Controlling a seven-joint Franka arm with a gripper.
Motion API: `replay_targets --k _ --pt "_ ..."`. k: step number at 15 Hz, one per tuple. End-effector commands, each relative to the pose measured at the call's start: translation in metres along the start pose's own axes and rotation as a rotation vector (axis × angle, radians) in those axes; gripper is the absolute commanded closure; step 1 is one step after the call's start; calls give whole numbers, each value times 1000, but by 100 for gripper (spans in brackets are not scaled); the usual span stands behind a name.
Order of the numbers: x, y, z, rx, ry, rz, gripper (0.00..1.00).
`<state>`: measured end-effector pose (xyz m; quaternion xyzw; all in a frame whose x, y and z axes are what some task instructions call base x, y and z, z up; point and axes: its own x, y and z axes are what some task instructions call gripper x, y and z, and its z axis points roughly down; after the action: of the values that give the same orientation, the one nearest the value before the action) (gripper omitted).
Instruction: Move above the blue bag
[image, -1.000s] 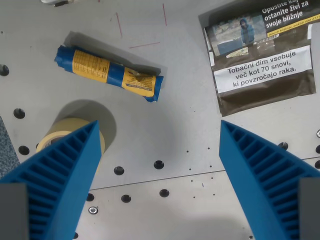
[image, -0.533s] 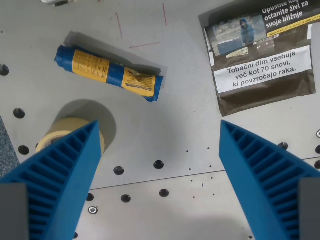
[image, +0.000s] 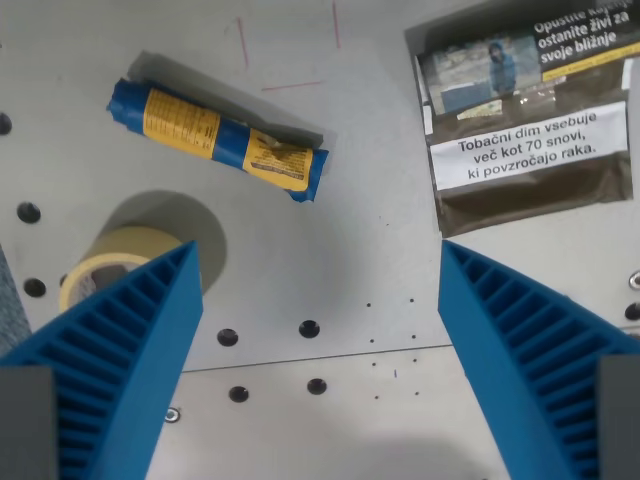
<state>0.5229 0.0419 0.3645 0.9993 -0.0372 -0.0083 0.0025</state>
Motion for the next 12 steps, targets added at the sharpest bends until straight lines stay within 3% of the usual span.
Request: replay_targets --k 1,12 --pt "-4 -3 10 14 61 -201 0" --pt "-11 -20 62 7 92 -565 0"
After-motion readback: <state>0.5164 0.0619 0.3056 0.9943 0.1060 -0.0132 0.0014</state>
